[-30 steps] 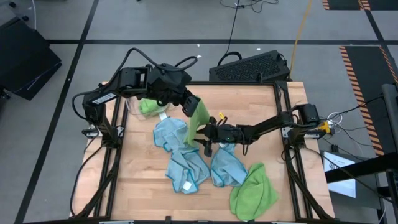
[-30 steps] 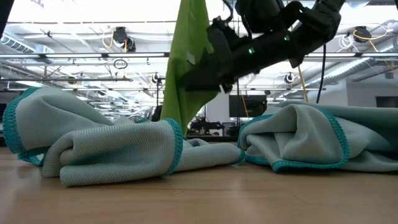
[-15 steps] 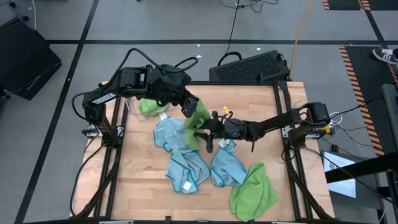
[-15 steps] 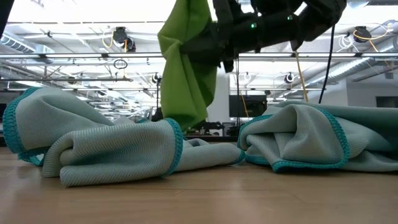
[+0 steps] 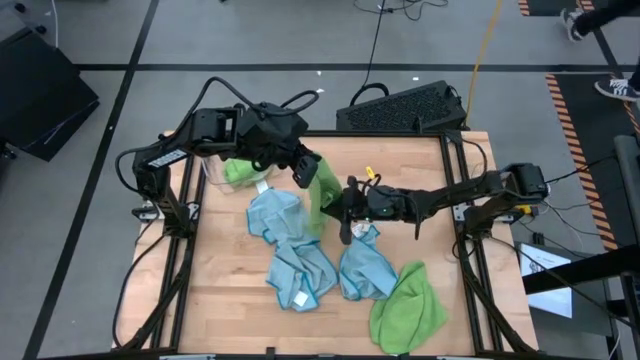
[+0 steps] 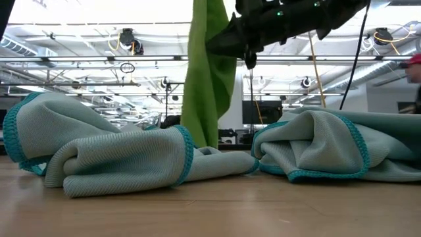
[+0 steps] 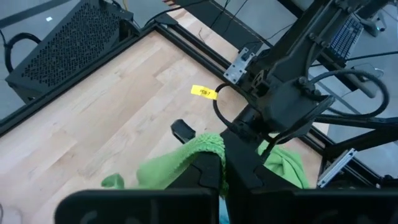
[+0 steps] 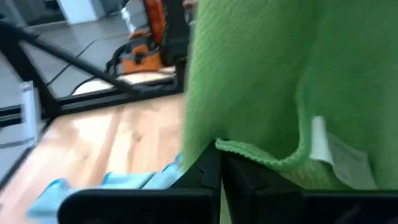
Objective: Fold microfiber towels
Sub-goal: Fold the left green microfiber cloth
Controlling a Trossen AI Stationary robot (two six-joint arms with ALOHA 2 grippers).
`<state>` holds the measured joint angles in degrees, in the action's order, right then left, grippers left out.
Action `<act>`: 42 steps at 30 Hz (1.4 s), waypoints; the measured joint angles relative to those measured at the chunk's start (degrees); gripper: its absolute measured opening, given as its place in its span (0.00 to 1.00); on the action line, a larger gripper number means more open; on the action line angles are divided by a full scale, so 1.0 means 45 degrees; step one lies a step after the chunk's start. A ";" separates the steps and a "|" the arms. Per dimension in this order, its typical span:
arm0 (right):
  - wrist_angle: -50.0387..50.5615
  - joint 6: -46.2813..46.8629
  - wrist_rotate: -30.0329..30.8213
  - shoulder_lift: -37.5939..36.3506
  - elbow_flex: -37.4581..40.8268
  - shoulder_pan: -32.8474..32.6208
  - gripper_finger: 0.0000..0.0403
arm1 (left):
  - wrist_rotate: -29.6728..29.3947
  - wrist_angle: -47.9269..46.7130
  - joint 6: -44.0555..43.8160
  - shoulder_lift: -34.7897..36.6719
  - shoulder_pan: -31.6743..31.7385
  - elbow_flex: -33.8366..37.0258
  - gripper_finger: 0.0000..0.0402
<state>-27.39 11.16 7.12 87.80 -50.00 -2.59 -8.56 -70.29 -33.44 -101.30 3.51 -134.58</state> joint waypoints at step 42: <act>0.7881 0.1040 -0.3512 -0.7472 0.0000 0.1029 0.00 | -0.0456 0.1562 0.0504 0.0000 -0.0073 0.0000 0.02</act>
<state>8.07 15.84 -8.68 54.18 -50.00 2.04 -10.61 -63.26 -31.17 -101.30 3.18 -134.58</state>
